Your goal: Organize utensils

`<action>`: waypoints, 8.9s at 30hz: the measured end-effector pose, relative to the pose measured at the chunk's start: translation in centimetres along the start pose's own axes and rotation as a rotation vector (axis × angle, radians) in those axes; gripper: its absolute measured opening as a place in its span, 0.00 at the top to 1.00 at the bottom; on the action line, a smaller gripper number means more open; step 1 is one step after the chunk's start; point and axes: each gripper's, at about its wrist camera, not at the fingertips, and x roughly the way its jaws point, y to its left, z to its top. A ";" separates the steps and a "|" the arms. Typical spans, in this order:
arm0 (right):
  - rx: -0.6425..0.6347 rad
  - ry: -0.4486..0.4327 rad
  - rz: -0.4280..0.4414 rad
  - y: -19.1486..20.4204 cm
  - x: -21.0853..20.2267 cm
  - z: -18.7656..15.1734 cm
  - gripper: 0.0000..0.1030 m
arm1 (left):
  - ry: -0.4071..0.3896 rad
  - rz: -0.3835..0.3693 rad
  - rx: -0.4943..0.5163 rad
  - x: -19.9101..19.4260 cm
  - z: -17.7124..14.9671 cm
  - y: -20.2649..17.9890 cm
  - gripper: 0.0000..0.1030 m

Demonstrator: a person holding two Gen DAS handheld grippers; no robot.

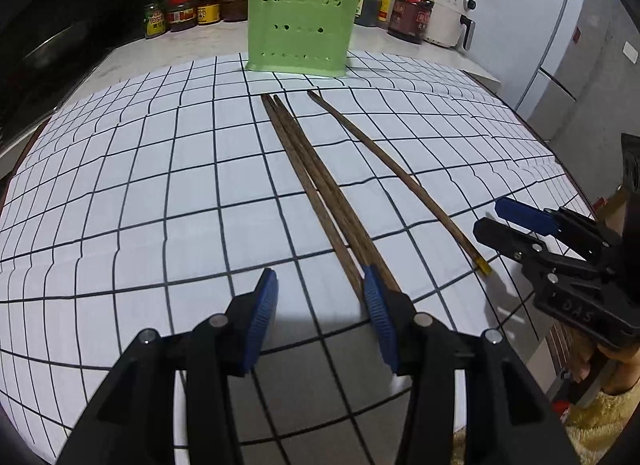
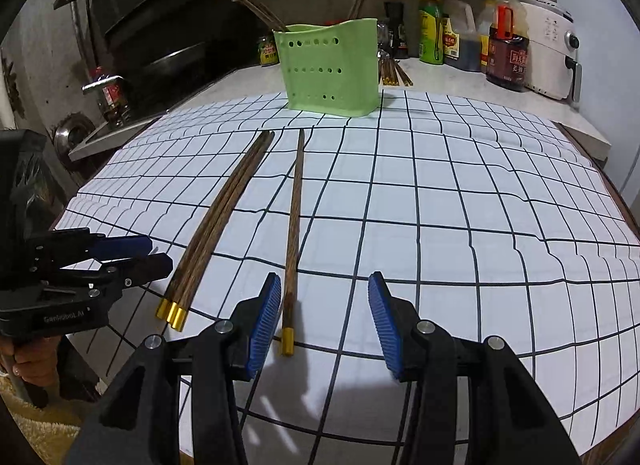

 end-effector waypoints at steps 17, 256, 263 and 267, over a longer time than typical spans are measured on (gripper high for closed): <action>-0.023 -0.007 0.023 0.3 0.2 -0.3 0.54 | 0.047 0.193 0.136 0.7 0.1 -1.6 0.56; -0.110 -0.354 -0.041 -2.5 0.0 29.2 0.81 | -0.710 0.057 -0.056 -5.0 34.0 4.0 0.90; -0.065 -0.478 -0.060 -2.8 -5.5 27.4 0.64 | -0.751 0.085 -0.006 -9.7 30.4 3.5 0.60; -0.052 -0.528 -0.060 -2.9 -9.5 24.2 0.64 | -0.745 0.154 0.023 -12.7 25.8 3.1 0.55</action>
